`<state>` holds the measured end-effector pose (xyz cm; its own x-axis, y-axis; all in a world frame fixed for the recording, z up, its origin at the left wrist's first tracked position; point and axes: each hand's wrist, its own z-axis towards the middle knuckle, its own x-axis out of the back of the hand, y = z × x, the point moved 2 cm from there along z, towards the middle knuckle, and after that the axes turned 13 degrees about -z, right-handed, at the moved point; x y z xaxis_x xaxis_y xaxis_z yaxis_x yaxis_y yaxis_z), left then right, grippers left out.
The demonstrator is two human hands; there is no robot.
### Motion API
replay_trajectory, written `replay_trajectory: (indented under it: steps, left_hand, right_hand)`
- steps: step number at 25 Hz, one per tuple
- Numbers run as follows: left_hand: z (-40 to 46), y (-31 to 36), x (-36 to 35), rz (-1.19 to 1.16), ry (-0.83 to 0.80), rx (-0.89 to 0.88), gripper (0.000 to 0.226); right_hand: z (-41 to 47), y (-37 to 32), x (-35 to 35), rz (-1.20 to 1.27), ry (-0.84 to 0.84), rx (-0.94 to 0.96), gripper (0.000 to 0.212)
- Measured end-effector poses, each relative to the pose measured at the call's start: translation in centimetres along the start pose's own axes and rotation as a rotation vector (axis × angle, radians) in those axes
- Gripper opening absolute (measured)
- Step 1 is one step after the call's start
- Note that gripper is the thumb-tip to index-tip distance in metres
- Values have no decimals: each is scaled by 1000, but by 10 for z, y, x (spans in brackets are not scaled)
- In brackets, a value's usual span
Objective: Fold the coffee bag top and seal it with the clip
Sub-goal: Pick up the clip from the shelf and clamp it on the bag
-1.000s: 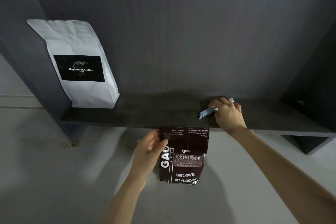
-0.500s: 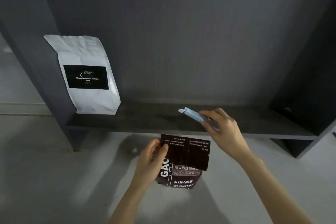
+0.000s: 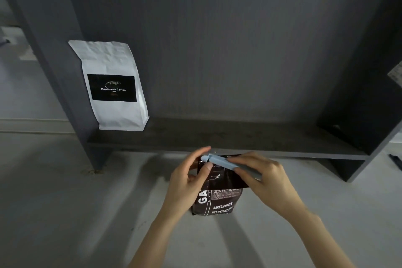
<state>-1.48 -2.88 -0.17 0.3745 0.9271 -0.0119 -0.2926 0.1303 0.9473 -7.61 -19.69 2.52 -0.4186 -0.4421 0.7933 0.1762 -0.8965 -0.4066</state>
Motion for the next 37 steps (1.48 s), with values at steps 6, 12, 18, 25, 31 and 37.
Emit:
replay_trajectory:
  steps: [6,12,18,25,31,37]
  left_hand:
    - [1,0,0,-44,41,2,28]
    - [1,-1,1,-68,84,21,24]
    - [3,-7,2,-17,99,18,24]
    - [3,-7,-1,-44,102,25,23]
    - [9,-11,0,-66,146,86,24]
    - [12,-11,2,-69,158,109,21]
  right_hand:
    - [-4,-5,-5,-77,35,35,32]
    - [-11,-6,-14,-300,88,71,32]
    - [-17,-6,-14,-361,238,100,26]
    - [-26,-9,-15,-381,282,103,23]
    - [-29,-16,-9,-209,257,90,22]
    - [-38,1,-15,86,14,-12,36]
